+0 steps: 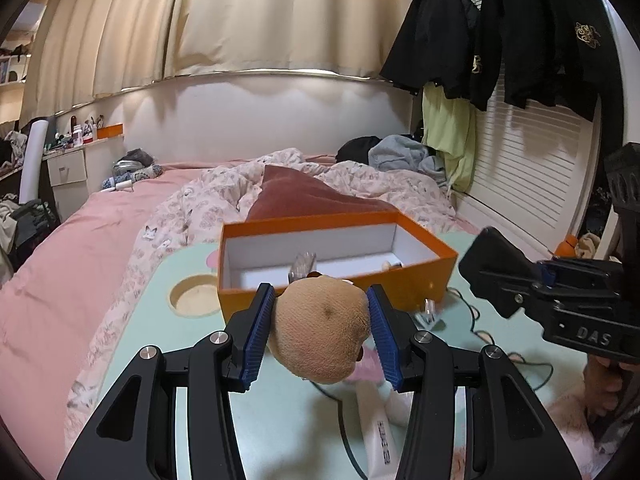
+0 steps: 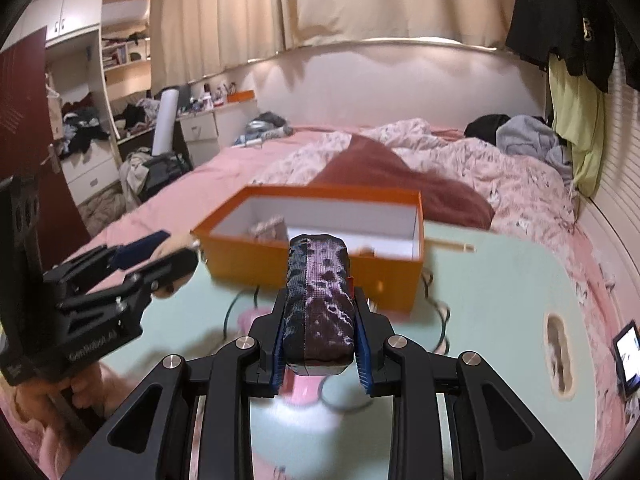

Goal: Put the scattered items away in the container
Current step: 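Carry the tan plush into the box with the left gripper while the right carries the black case in, then open both grippers inside the box and withdraw them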

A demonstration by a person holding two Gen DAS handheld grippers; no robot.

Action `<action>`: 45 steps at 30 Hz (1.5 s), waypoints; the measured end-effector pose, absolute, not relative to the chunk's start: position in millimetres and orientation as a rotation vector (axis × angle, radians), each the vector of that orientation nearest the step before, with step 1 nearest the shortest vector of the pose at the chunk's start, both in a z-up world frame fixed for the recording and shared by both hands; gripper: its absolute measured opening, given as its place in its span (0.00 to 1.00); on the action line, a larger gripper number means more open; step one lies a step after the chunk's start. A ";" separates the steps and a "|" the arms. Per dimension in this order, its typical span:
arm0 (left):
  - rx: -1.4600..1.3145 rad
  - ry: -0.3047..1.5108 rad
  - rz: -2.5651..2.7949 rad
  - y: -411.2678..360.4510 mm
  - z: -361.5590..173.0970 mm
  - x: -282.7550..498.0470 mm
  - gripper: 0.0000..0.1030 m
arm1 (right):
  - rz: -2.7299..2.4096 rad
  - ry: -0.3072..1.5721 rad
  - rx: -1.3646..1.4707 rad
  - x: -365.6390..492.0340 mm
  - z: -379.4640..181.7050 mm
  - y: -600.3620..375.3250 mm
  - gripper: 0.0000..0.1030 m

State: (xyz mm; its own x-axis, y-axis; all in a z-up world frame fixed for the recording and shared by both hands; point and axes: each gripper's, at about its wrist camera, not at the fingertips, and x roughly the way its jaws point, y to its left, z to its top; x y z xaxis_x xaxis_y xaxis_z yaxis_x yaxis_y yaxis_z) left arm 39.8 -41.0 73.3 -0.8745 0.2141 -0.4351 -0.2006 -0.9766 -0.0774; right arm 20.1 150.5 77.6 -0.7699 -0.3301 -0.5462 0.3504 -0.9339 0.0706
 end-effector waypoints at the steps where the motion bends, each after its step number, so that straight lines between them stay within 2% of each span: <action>1: -0.665 -0.045 2.842 -41.4 77.3 36.0 0.47 | -2.659 0.054 0.805 15.0 80.7 149.7 0.26; 8: -0.701 -0.038 2.809 -41.4 97.5 -1.5 0.47 | -2.658 0.043 0.806 -26.2 90.5 147.5 0.26; 16: -0.864 -0.079 2.761 -40.0 84.3 -50.3 0.47 | -2.642 -0.003 0.838 -63.5 86.4 154.9 0.26; 20: -0.901 -0.108 2.758 -41.2 78.0 -59.3 0.47 | -2.646 -0.042 0.864 -74.8 83.9 160.7 0.26; 34: -0.955 -0.082 2.786 -39.6 62.0 -76.1 0.47 | -2.671 0.032 0.915 -92.8 66.7 144.7 0.26; 36: -0.951 -0.098 2.797 -41.7 62.1 -78.1 0.49 | -2.686 0.042 0.898 -92.6 66.5 145.1 0.26; 38: -0.934 -0.120 2.802 -44.6 64.8 -78.1 0.53 | -2.707 0.037 0.871 -89.6 68.2 147.2 0.38; 40: -0.928 -0.124 2.803 -46.0 67.8 -77.3 0.54 | -2.709 0.019 0.854 -87.3 71.0 148.8 0.45; 43: -0.933 -0.088 2.830 -45.9 70.0 -76.3 0.68 | -2.710 0.005 0.845 -84.5 73.7 150.9 0.45; 45: -0.921 -0.093 2.848 -48.6 72.4 -74.4 0.70 | -2.724 -0.003 0.832 -80.7 75.1 152.6 0.45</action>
